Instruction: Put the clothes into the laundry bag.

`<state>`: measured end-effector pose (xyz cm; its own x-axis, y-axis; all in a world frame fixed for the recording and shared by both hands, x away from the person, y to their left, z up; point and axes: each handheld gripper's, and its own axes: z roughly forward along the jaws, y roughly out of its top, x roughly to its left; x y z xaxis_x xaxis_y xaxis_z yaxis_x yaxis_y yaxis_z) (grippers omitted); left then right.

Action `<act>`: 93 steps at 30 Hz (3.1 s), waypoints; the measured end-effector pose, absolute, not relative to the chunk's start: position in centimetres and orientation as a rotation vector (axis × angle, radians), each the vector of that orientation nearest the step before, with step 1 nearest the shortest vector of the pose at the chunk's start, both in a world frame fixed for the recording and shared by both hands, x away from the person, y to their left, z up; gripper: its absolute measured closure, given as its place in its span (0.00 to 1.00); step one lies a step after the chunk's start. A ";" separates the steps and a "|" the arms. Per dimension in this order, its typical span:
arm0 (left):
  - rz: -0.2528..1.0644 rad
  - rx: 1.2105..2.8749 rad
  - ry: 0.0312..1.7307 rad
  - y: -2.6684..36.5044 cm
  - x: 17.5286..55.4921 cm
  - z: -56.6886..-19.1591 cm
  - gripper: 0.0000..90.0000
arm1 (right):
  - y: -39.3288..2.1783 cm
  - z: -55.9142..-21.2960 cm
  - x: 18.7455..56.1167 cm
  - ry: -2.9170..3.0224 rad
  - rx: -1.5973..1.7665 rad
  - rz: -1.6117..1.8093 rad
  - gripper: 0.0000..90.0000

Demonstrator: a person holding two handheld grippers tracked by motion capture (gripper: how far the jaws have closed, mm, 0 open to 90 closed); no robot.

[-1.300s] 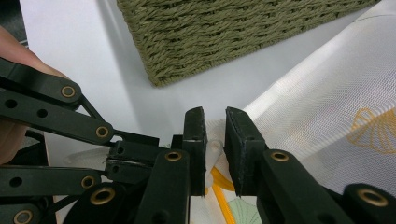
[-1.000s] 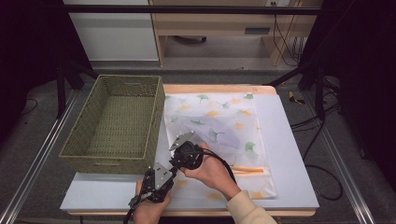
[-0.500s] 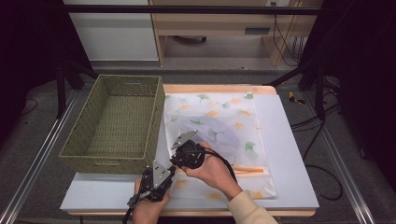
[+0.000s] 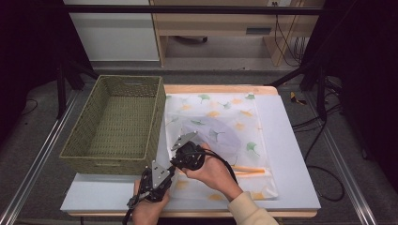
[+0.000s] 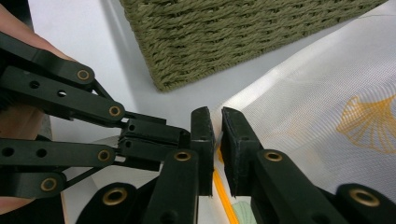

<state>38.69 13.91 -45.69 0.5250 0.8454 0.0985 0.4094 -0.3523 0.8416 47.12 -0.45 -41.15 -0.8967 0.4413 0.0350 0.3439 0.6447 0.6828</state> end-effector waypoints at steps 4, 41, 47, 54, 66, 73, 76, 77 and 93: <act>0.685 1.951 1.031 13.9 38.7 -45.7 0.99 | -0.4 -41.1 47.1 2.726 0.655 1.094 0.95; 0.735 1.889 1.060 15.3 38.5 -44.9 0.99 | -0.5 -41.1 46.5 2.708 0.709 1.102 1.00; 0.701 1.892 1.076 15.5 38.5 -44.8 0.99 | -0.8 -41.6 46.7 2.697 0.731 1.096 1.00; 0.689 1.892 1.081 15.4 38.4 -45.1 0.99 | -0.8 -42.0 46.7 2.699 0.731 1.093 1.00; 0.686 1.889 1.078 15.6 38.3 -45.1 0.99 | -1.7 -42.8 46.7 2.674 0.754 1.086 1.00; 0.688 1.883 1.087 15.9 38.3 -45.3 0.99 | -2.5 -43.5 46.6 2.644 0.778 1.114 1.00; 0.702 1.884 1.084 16.0 38.3 -45.3 0.99 | -2.9 -43.7 46.5 2.630 0.787 1.120 1.00; 0.700 1.885 1.085 16.0 38.3 -45.3 0.99 | -3.0 -43.8 46.5 2.629 0.791 1.119 1.00; 0.696 1.886 1.086 16.0 38.3 -45.4 0.99 | -3.6 -44.1 46.4 2.620 0.813 1.134 1.00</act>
